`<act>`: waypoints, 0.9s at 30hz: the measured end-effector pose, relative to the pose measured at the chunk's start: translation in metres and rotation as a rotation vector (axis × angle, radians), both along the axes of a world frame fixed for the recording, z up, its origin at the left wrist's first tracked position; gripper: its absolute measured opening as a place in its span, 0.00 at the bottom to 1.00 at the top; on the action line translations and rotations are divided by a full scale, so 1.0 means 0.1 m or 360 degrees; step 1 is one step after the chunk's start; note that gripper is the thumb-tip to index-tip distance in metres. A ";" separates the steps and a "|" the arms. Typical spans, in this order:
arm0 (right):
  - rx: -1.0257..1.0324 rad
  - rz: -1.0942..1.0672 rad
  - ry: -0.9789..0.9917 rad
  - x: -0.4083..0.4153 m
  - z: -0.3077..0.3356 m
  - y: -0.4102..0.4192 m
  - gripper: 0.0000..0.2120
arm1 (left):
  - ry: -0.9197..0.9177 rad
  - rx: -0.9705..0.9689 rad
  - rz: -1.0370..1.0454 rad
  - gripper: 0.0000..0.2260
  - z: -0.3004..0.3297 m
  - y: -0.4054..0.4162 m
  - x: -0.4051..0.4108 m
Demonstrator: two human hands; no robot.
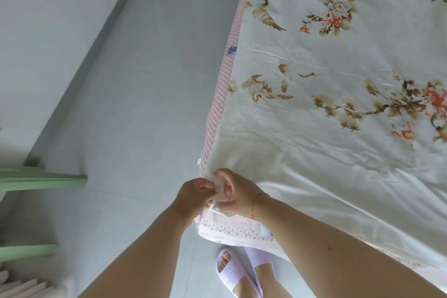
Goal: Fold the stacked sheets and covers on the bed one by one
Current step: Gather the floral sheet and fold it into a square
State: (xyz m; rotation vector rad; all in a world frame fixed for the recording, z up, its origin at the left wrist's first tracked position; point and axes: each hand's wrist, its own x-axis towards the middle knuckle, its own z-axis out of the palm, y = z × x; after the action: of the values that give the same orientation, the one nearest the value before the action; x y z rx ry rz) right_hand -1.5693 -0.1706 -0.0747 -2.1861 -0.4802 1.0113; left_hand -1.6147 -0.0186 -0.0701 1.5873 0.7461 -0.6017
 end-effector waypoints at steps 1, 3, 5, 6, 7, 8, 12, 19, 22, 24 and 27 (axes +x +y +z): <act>0.0040 0.0013 0.0039 0.01 0.02 0.07 0.26 | 0.0029 -0.0182 0.0059 0.03 0.05 0.03 0.03; -0.0046 0.0033 0.0016 0.07 -0.03 0.12 0.15 | 0.0112 -0.0322 0.0134 0.07 0.08 0.09 0.08; -0.0237 0.0020 -0.0057 0.14 -0.08 0.10 0.12 | 0.0134 0.0003 0.0117 0.10 -0.04 0.18 0.09; -0.0259 -0.0019 -0.0065 0.16 -0.10 0.08 0.11 | 0.0140 0.0207 0.0098 0.12 -0.13 0.22 0.09; -0.0253 -0.0027 -0.0039 0.18 -0.09 0.06 0.12 | 0.0145 0.0319 0.0069 0.14 -0.18 0.23 0.08; -0.0247 0.0024 -0.0011 0.20 -0.07 0.09 0.15 | 0.0153 0.0337 0.0046 0.16 -0.23 0.24 0.08; -0.0471 0.0502 0.0074 0.22 -0.04 0.33 0.16 | 0.0213 0.0212 -0.0041 0.19 -0.40 0.20 0.05; -0.0227 0.0038 0.0340 0.34 0.20 0.41 0.09 | 0.0219 0.0423 0.0005 0.06 -0.42 0.33 -0.18; -0.0165 0.0045 0.0343 0.18 0.25 0.53 0.10 | 0.0276 0.0393 0.0091 0.04 -0.28 0.39 -0.49; -0.0228 0.0169 0.0297 0.12 0.29 0.61 0.14 | 0.0279 0.0220 0.0131 0.04 -0.17 0.39 -0.59; -0.0259 0.0191 0.0351 0.13 0.32 0.65 0.16 | 0.0285 -0.0014 0.0201 0.05 -0.05 0.40 -0.54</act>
State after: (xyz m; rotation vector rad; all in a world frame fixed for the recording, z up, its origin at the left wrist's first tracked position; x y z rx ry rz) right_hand -1.5563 -0.1059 -0.0425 -2.1724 -0.4433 1.3823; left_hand -1.6692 0.0215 -0.0747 1.4785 0.9685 -0.6595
